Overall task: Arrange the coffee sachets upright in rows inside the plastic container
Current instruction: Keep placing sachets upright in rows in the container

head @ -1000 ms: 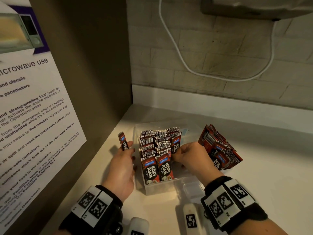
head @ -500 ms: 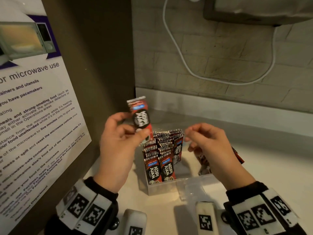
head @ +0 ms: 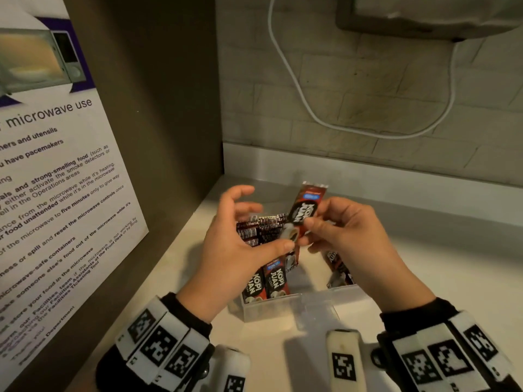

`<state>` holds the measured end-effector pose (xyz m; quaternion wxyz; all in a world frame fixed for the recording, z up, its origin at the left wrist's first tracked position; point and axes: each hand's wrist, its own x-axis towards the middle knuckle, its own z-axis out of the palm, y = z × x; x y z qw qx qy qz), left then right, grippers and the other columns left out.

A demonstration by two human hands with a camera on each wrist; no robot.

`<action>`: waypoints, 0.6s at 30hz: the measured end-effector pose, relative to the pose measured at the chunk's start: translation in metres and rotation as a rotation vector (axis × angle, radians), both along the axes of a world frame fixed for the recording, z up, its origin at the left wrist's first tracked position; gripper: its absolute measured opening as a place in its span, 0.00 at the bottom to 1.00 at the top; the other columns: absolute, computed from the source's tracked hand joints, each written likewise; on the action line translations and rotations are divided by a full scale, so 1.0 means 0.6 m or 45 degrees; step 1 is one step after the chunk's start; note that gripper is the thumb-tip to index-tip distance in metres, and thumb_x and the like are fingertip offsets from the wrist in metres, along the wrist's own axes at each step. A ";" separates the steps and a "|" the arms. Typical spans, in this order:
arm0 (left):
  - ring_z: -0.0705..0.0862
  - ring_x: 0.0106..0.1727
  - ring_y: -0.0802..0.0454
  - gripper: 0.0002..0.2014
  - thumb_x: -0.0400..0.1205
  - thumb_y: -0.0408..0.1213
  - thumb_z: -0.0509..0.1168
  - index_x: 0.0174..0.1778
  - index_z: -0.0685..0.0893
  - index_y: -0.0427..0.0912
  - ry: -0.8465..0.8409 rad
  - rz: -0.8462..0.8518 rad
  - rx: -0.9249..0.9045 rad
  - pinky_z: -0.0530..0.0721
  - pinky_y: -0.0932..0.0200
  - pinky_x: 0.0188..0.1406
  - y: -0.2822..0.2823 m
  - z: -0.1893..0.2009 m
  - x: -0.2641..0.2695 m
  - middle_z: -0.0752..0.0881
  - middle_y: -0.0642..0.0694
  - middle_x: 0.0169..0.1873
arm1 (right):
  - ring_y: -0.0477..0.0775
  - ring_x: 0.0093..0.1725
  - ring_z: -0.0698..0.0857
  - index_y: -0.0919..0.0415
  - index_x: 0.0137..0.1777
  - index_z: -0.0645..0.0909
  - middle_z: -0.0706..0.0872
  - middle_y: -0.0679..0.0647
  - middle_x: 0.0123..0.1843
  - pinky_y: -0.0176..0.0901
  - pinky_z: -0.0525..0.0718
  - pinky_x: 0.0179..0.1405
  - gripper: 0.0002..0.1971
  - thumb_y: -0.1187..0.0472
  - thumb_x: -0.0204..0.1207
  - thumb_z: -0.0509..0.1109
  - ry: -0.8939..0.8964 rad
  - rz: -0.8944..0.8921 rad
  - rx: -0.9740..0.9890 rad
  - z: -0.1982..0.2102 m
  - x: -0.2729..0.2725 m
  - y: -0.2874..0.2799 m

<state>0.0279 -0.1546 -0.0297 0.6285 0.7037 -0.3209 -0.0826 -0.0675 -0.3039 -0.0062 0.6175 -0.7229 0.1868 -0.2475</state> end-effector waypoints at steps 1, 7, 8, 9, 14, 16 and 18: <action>0.75 0.64 0.66 0.43 0.59 0.49 0.84 0.64 0.66 0.73 0.034 0.020 0.018 0.72 0.67 0.55 0.003 -0.004 0.005 0.79 0.61 0.62 | 0.57 0.29 0.88 0.68 0.39 0.79 0.87 0.65 0.36 0.45 0.88 0.27 0.06 0.76 0.75 0.69 0.029 -0.108 -0.035 -0.003 0.001 -0.010; 0.63 0.68 0.72 0.59 0.69 0.30 0.77 0.80 0.42 0.72 0.459 -0.150 0.129 0.70 0.61 0.62 0.024 -0.028 0.013 0.56 0.61 0.79 | 0.57 0.33 0.90 0.61 0.34 0.80 0.89 0.60 0.35 0.55 0.91 0.39 0.09 0.72 0.74 0.71 0.604 -0.240 -0.382 -0.042 0.008 -0.047; 0.71 0.61 0.78 0.59 0.72 0.22 0.74 0.81 0.40 0.70 0.514 -0.175 0.126 0.76 0.67 0.54 0.024 -0.033 0.009 0.59 0.63 0.77 | 0.55 0.32 0.90 0.61 0.35 0.80 0.88 0.59 0.34 0.52 0.91 0.38 0.09 0.71 0.75 0.71 0.679 -0.196 -0.411 -0.048 0.013 -0.044; 0.77 0.49 0.84 0.59 0.73 0.17 0.70 0.81 0.40 0.68 0.559 -0.190 0.122 0.79 0.73 0.43 0.022 -0.038 0.004 0.65 0.66 0.70 | 0.55 0.32 0.90 0.60 0.35 0.80 0.88 0.58 0.34 0.50 0.91 0.38 0.09 0.72 0.74 0.71 0.733 -0.155 -0.415 -0.056 0.019 -0.039; 0.87 0.40 0.71 0.58 0.73 0.10 0.65 0.82 0.42 0.64 0.571 -0.130 0.091 0.84 0.69 0.34 0.006 -0.058 -0.018 0.76 0.68 0.52 | 0.61 0.37 0.90 0.59 0.32 0.80 0.88 0.61 0.35 0.55 0.91 0.42 0.12 0.75 0.71 0.71 0.870 -0.123 -0.412 -0.092 0.050 -0.032; 0.87 0.39 0.69 0.58 0.73 0.10 0.66 0.82 0.41 0.64 0.585 -0.100 0.060 0.85 0.68 0.34 0.002 -0.063 -0.019 0.77 0.65 0.52 | 0.60 0.35 0.90 0.60 0.33 0.81 0.88 0.61 0.35 0.52 0.91 0.39 0.11 0.75 0.72 0.71 0.867 -0.161 -0.376 -0.099 0.055 -0.035; 0.88 0.40 0.68 0.58 0.73 0.11 0.66 0.82 0.41 0.65 0.595 -0.084 0.048 0.86 0.67 0.37 0.000 -0.067 -0.019 0.78 0.64 0.53 | 0.58 0.33 0.89 0.61 0.35 0.82 0.88 0.61 0.34 0.45 0.89 0.31 0.09 0.75 0.71 0.72 0.839 -0.191 -0.346 -0.102 0.058 -0.037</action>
